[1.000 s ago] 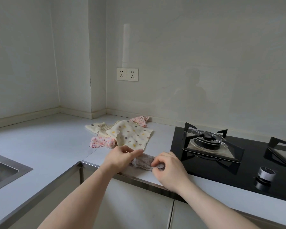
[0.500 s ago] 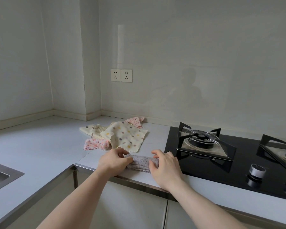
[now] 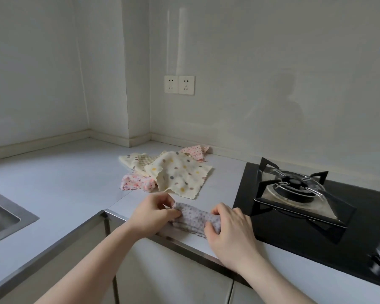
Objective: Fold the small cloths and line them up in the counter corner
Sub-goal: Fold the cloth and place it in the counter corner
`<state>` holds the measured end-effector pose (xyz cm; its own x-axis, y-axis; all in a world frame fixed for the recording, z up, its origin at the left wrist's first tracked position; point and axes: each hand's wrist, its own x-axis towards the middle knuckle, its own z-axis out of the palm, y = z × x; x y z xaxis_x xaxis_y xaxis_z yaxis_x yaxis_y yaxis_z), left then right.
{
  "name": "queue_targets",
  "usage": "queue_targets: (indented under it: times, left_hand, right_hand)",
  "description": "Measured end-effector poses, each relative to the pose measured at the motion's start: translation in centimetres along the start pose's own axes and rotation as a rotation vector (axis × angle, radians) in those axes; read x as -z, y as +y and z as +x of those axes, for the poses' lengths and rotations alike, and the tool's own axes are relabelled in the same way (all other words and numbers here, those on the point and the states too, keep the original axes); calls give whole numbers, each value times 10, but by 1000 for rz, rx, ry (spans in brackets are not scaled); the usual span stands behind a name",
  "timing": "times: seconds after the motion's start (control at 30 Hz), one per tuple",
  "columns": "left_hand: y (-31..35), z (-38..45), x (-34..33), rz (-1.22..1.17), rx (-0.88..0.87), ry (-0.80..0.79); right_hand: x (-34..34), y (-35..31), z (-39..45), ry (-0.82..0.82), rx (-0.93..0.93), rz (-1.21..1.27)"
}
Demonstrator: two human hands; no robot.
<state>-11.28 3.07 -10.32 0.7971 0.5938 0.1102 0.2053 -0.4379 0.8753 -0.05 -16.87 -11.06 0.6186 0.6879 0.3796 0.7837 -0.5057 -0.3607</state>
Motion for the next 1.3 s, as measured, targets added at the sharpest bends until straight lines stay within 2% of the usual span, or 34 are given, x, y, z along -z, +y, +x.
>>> queue_targets:
  times: [0.23,0.33,0.4,0.53,0.63,0.7,0.8,0.93,1.07,1.3]
  left_hand:
    - [-2,-2,1,-43,38,-52]
    - [9,-6,5,0,145,-76]
    - [29,-19,11,61,223,-157]
    - [99,-57,46,53,341,-257]
    - [172,-95,87,-59,347,-221]
    - [218,-124,109,-123,333,-210]
    - [265,-157,125,-172,276,-241]
    - [296,-170,121,-210,243,-225]
    - [328,-140,106,-136,158,-249]
    - [409,-88,50,-13,-98,-457]
  right_hand:
    - [-9,6,1,-31,37,-52]
    - [-7,6,-1,-57,5,-16]
    - [5,3,-2,-158,-9,49]
    - [86,-29,-8,-539,-55,231]
    - [179,-62,-15,-585,-180,514]
    - [241,-83,-23,-605,-224,615]
    - [307,-102,-36,-554,-269,682]
    - [349,-105,-46,-494,-367,710]
    - [377,-99,-42,-366,-439,715]
    - [438,-60,-61,-66,-599,693]
